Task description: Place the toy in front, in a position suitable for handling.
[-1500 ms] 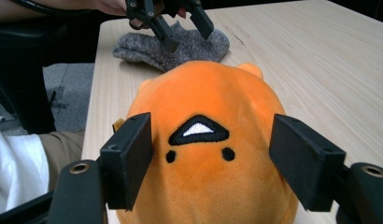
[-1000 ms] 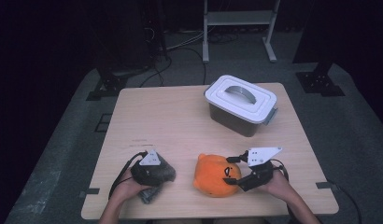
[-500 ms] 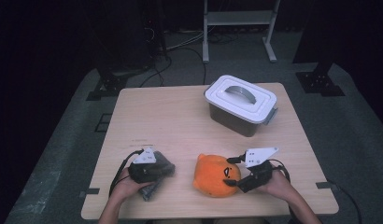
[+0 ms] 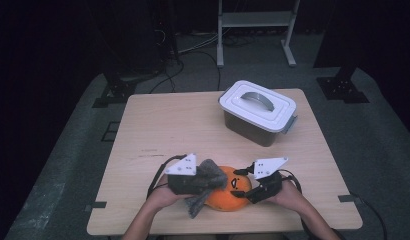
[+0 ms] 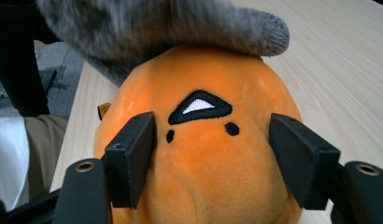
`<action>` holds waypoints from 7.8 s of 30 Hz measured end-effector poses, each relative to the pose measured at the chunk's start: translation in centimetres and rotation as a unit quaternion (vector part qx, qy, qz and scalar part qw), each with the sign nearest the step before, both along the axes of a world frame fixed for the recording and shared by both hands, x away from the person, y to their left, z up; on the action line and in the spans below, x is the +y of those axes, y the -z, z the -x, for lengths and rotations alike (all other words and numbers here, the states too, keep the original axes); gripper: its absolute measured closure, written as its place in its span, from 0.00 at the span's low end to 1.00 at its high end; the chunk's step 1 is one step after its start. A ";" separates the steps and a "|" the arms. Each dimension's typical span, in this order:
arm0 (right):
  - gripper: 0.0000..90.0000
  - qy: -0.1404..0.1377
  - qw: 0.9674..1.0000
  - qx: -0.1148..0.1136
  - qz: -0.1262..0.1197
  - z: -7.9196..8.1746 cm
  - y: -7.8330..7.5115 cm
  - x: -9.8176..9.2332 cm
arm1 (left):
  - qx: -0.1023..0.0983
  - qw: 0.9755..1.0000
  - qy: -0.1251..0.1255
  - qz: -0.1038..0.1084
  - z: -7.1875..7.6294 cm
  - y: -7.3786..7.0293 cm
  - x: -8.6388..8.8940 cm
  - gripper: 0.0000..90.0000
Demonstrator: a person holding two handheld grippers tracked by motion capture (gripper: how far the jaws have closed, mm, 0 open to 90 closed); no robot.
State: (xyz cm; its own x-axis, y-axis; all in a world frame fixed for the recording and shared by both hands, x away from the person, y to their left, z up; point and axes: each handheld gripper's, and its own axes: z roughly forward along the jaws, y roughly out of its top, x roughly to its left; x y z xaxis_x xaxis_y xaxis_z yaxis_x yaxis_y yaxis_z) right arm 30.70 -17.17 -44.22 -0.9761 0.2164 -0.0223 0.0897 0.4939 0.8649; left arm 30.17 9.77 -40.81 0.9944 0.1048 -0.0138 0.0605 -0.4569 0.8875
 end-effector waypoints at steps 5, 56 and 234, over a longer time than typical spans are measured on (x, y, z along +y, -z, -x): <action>0.36 -0.006 1.000 -0.004 0.007 0.1 0.2 -0.4 | 0.011 1.000 0.009 -0.013 0.0 1.3 0.0 0.84; 0.37 -0.005 1.000 -0.016 0.009 0.1 0.3 -0.5 | 0.015 0.998 0.049 -0.030 1.7 0.9 0.3 0.84; 0.43 0.004 0.999 -0.030 0.022 1.4 -2.2 1.3 | 0.034 0.997 -0.016 -0.071 -1.3 -1.8 2.1 0.84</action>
State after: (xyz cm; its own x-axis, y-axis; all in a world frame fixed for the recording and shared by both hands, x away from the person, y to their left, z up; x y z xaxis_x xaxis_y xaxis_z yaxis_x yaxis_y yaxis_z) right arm 29.26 -15.87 -42.06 -0.9710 0.2214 -0.0904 0.0422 0.5305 0.8466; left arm 31.50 11.88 -39.02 0.9878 0.1427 -0.0629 0.1343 -0.5737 0.8080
